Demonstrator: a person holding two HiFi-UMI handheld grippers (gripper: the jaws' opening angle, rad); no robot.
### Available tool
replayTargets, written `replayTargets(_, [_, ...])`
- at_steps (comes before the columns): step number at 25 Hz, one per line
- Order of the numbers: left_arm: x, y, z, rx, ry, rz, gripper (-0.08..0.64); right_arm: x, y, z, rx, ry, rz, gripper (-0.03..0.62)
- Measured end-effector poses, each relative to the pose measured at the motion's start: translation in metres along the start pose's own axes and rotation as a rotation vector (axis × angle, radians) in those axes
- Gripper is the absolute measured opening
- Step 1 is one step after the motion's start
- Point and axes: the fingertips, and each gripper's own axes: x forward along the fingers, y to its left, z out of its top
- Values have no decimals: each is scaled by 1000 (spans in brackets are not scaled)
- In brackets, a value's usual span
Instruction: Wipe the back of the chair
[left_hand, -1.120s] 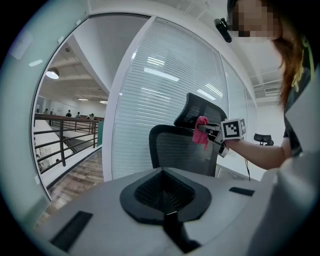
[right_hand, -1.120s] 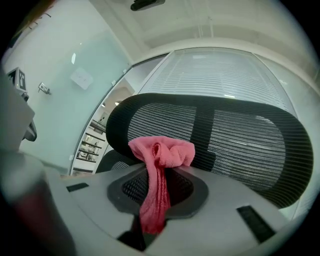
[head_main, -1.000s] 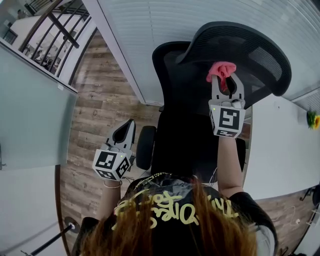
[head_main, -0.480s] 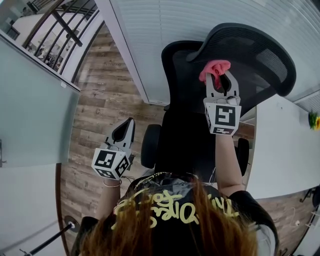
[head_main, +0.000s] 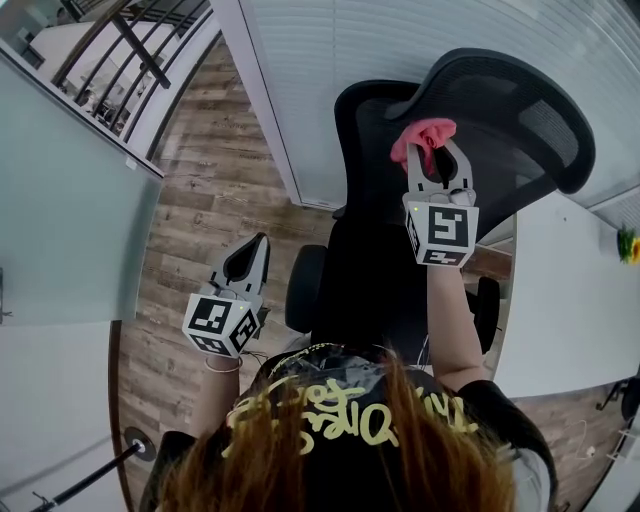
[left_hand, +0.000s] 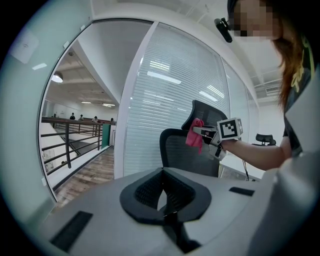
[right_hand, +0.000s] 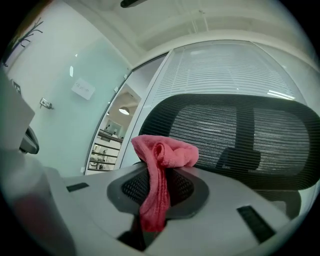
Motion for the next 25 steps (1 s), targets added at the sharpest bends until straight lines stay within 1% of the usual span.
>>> replayTargets(12, [-10, 1, -3, -9, -5, 8, -8, 1, 29, 7, 22, -7, 50, 71])
replayTargets(18, [-8, -1, -2, 0, -9, 6, -8, 0, 48, 9, 1, -17, 115, 71])
replayTargets(21, [-10, -3, 1, 4, -16, 6, -8, -6, 60, 11, -25, -18, 155, 71])
replayTargets(25, [-8, -8, 4, 9, -21, -1, -8, -16, 63, 15, 6, -26, 177, 71])
